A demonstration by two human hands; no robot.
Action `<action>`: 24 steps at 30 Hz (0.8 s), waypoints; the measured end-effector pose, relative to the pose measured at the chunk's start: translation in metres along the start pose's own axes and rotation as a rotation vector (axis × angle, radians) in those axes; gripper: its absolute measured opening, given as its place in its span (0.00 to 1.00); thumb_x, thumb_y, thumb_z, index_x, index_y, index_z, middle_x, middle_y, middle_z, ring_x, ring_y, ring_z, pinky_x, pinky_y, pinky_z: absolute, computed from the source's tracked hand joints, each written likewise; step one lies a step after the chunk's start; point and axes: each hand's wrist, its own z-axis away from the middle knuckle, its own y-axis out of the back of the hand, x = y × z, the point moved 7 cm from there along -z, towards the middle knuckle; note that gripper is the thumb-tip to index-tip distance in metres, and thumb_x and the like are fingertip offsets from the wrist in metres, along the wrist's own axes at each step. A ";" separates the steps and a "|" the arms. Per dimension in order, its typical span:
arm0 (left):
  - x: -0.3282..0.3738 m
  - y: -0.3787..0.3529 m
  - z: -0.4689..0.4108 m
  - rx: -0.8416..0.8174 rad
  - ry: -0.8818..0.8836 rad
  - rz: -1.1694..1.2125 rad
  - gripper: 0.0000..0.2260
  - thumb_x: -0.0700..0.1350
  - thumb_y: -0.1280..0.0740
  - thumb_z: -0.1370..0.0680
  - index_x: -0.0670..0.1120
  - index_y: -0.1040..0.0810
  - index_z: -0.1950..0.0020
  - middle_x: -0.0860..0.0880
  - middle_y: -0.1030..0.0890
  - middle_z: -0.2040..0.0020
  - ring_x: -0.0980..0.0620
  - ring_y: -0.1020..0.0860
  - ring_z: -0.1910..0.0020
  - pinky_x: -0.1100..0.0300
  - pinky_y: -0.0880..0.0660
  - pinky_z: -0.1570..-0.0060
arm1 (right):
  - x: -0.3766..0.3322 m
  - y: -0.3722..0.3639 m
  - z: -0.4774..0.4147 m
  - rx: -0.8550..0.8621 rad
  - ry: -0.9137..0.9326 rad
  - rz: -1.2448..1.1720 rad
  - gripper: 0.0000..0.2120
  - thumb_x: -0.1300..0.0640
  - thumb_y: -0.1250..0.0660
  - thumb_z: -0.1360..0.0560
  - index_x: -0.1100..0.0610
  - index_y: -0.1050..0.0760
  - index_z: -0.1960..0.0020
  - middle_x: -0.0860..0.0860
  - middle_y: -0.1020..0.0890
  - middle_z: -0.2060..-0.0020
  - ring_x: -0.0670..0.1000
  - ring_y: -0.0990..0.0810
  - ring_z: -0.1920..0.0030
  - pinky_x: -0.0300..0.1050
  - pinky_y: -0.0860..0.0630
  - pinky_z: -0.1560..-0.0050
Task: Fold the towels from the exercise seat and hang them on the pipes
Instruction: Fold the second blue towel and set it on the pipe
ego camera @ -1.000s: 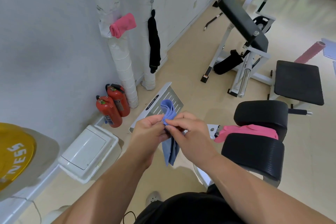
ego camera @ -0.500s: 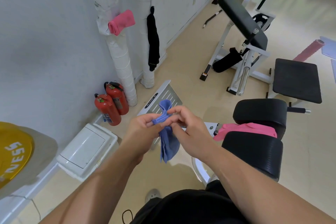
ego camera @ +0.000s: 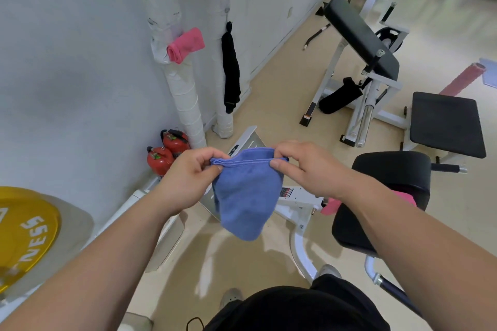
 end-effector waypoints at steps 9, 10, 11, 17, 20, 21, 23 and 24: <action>0.011 0.006 -0.001 0.008 0.040 0.126 0.14 0.28 0.41 0.20 0.41 0.19 0.54 0.59 0.23 0.73 0.63 0.28 0.77 0.73 0.33 0.73 | -0.010 0.008 0.008 0.012 -0.044 -0.232 0.20 0.53 0.21 0.29 0.57 0.32 0.64 0.43 0.30 0.70 0.45 0.34 0.67 0.41 0.36 0.66; 0.011 0.006 -0.002 0.008 0.041 0.125 0.14 0.27 0.42 0.20 0.41 0.20 0.55 0.59 0.23 0.74 0.62 0.29 0.78 0.73 0.33 0.73 | -0.010 0.009 0.008 0.026 -0.038 -0.248 0.20 0.54 0.21 0.29 0.57 0.32 0.65 0.43 0.30 0.70 0.45 0.33 0.67 0.41 0.35 0.66; 0.011 0.006 -0.002 0.007 0.042 0.131 0.14 0.27 0.42 0.20 0.41 0.20 0.55 0.59 0.24 0.75 0.62 0.29 0.78 0.73 0.33 0.73 | -0.009 0.012 0.007 0.049 -0.040 -0.281 0.19 0.55 0.21 0.29 0.58 0.32 0.65 0.43 0.29 0.70 0.45 0.33 0.67 0.41 0.35 0.65; 0.007 0.000 -0.006 0.002 0.051 0.123 0.16 0.30 0.41 0.22 0.46 0.20 0.61 0.57 0.27 0.74 0.56 0.37 0.76 0.65 0.40 0.73 | -0.008 0.027 0.009 0.226 -0.087 -0.462 0.18 0.61 0.25 0.25 0.56 0.33 0.64 0.49 0.32 0.70 0.47 0.35 0.68 0.39 0.38 0.68; 0.012 -0.002 -0.008 0.005 0.082 0.111 0.11 0.35 0.38 0.29 0.48 0.21 0.66 0.56 0.30 0.75 0.55 0.40 0.75 0.64 0.43 0.71 | -0.009 0.023 0.010 0.251 -0.137 -0.662 0.13 0.64 0.30 0.22 0.55 0.32 0.59 0.49 0.27 0.71 0.51 0.30 0.67 0.40 0.32 0.67; 0.019 -0.004 -0.009 -0.021 0.078 0.100 0.11 0.35 0.39 0.31 0.48 0.21 0.66 0.55 0.30 0.74 0.55 0.39 0.76 0.65 0.42 0.71 | -0.012 0.022 0.011 0.240 -0.140 -0.722 0.11 0.65 0.31 0.22 0.55 0.31 0.55 0.50 0.23 0.69 0.52 0.27 0.66 0.42 0.29 0.66; 0.036 -0.009 -0.010 -0.145 0.069 0.065 0.14 0.29 0.40 0.28 0.46 0.21 0.58 0.53 0.26 0.71 0.59 0.34 0.78 0.66 0.37 0.75 | -0.017 0.024 0.011 0.225 -0.130 -0.787 0.09 0.66 0.32 0.21 0.54 0.31 0.49 0.54 0.19 0.65 0.54 0.23 0.63 0.47 0.25 0.62; 0.044 -0.013 -0.011 -0.234 0.067 0.044 0.17 0.26 0.41 0.27 0.45 0.21 0.50 0.48 0.23 0.67 0.60 0.30 0.78 0.66 0.33 0.76 | -0.019 0.026 0.011 0.223 -0.120 -0.805 0.10 0.66 0.33 0.20 0.54 0.30 0.48 0.56 0.19 0.63 0.55 0.22 0.62 0.48 0.24 0.61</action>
